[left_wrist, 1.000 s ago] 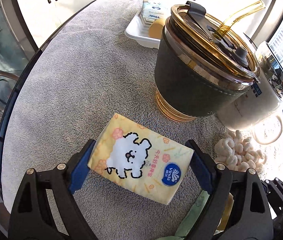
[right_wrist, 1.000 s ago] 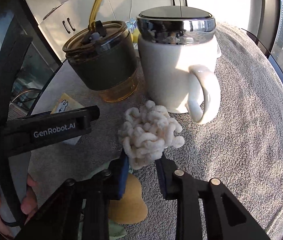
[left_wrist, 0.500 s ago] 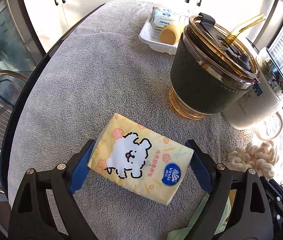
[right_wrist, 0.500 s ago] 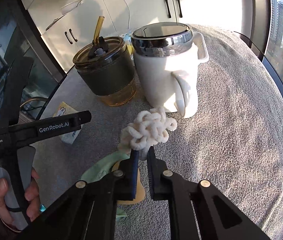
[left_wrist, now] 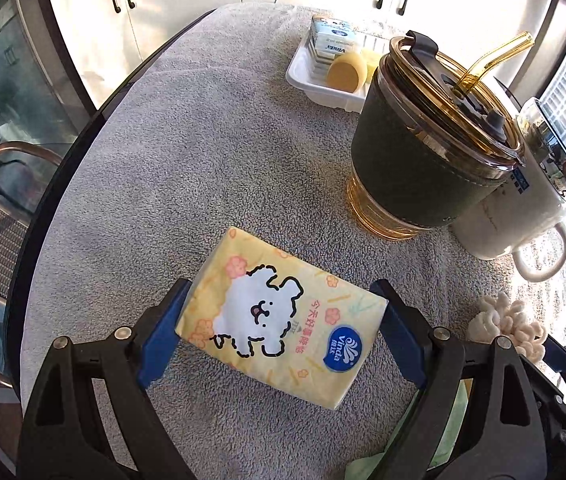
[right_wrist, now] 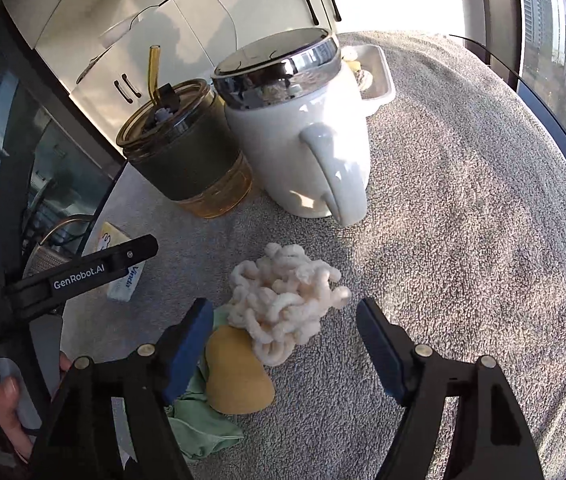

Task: Organize soft objects
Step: 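Grasp the cream knotted rope toy with the right tool while the left tool holds the pack, then carry the yellow tissue pack and rope toy to the white tray with both tools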

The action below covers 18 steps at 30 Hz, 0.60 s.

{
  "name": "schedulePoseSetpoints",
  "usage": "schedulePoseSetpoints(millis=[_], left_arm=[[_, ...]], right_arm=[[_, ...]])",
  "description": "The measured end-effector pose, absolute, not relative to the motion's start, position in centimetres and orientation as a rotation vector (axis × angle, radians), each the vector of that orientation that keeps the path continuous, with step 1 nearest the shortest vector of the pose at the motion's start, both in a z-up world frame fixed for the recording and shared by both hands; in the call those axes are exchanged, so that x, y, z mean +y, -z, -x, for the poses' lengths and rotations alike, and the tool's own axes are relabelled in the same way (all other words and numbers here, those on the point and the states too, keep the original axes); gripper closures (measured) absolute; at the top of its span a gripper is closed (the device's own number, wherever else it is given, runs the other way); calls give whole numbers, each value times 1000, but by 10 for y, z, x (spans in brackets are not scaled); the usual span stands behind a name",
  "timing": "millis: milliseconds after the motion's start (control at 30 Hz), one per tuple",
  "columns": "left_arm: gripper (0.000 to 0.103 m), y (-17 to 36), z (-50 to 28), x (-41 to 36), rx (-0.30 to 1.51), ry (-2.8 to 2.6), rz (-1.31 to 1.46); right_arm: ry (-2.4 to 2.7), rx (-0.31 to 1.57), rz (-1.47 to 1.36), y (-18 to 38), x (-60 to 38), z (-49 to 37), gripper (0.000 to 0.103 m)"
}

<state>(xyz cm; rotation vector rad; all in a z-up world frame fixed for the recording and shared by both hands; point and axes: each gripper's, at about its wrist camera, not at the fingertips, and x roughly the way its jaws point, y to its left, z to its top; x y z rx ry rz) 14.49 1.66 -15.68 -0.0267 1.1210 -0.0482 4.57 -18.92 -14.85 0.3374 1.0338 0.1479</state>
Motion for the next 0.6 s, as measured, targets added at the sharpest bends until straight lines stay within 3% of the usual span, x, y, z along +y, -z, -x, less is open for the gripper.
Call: schedulePoseSetpoints(millis=[100, 167, 233, 333, 600], left_arm=[[15, 156, -145, 17, 1121, 48, 28], [15, 156, -145, 16, 1122, 49, 26], [15, 155, -143, 15, 1119, 49, 25], [15, 152, -140, 15, 1109, 47, 19], [15, 139, -132, 21, 1074, 38, 28]], right_arm=[[-115, 1033, -323, 150, -185, -58, 26], [-84, 1056, -278, 156, -181, -66, 33], [-106, 1103, -266, 162, -171, -63, 65], [-119, 1096, -257, 161, -169, -58, 74], [-90, 1023, -254, 134, -187, -34, 75]])
